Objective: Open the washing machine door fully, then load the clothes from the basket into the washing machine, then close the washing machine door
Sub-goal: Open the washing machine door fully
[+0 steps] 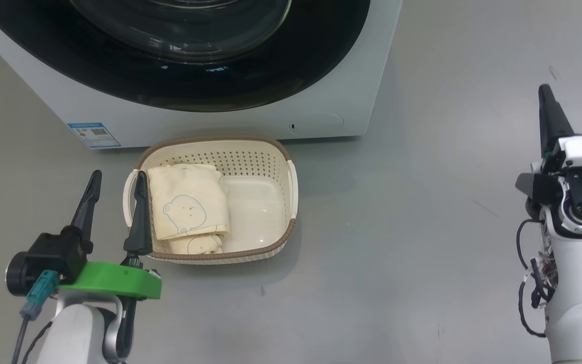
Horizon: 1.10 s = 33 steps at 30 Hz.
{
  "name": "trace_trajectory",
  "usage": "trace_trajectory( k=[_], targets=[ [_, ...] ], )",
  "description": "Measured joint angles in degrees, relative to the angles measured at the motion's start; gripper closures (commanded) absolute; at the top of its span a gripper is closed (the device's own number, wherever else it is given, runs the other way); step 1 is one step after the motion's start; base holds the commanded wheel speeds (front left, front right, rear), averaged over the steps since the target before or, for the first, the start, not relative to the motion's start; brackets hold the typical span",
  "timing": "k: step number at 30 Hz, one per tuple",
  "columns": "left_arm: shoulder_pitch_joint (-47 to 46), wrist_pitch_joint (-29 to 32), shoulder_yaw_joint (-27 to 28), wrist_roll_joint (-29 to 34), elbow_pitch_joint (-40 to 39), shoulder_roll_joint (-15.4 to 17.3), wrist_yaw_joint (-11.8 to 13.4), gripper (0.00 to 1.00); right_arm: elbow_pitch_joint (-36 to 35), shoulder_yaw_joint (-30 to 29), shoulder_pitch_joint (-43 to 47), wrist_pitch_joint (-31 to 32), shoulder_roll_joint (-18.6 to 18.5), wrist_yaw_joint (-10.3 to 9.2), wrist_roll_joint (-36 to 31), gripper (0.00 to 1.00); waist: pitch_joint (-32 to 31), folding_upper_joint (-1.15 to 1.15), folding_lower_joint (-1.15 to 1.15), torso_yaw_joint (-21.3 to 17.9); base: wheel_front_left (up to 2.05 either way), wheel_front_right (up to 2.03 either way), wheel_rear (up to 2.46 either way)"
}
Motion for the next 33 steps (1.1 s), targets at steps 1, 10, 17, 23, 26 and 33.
trace_trajectory(
  k=[1, 10, 17, 23, 26, 33],
  targets=[
    [-0.4, 0.0, -0.1, 0.0, -0.2, -0.1, 0.0, 0.00, 0.0, -0.3, -1.2, 0.6, -0.1, -0.26, 0.5, 1.00, 0.6, 0.00, 0.00, 0.2, 0.00, 0.00, 0.00],
    [-3.2, 0.0, -0.3, 0.0, -1.6, -0.4, -0.5, 0.00, 0.1, -2.1, -10.9, 4.5, -1.4, -3.25, 4.2, 1.00, 5.1, 0.00, 0.00, 1.9, 0.00, 0.00, 0.00],
    [-5.7, 0.0, -1.2, 0.0, -1.8, -0.7, -0.7, 0.00, 0.6, -3.0, -18.8, 7.3, -2.9, -6.32, 7.1, 1.00, 8.7, 0.00, 0.00, 3.5, 0.00, 0.00, 0.00],
    [-7.2, 0.0, -1.8, 0.0, -2.0, -1.0, -0.9, 0.00, 2.1, -2.3, -24.8, 10.3, -4.3, -9.33, 8.2, 1.00, 11.5, 0.00, 0.00, 5.1, 0.00, 0.00, 0.00],
    [-8.0, 0.0, -2.3, 0.0, -2.0, -1.1, -1.0, 0.00, 2.7, -0.7, -27.4, 12.3, -4.9, -9.94, 8.1, 1.00, 12.9, 0.00, 0.00, 6.0, 0.00, 0.00, 0.00],
    [-9.7, 0.0, -3.5, -0.1, -2.0, -1.6, -1.0, 0.00, 4.0, 3.2, -33.2, 16.2, -6.4, -11.02, 7.2, 1.00, 15.9, 0.00, 0.00, 8.3, 0.00, 0.00, 0.00]
  ],
)
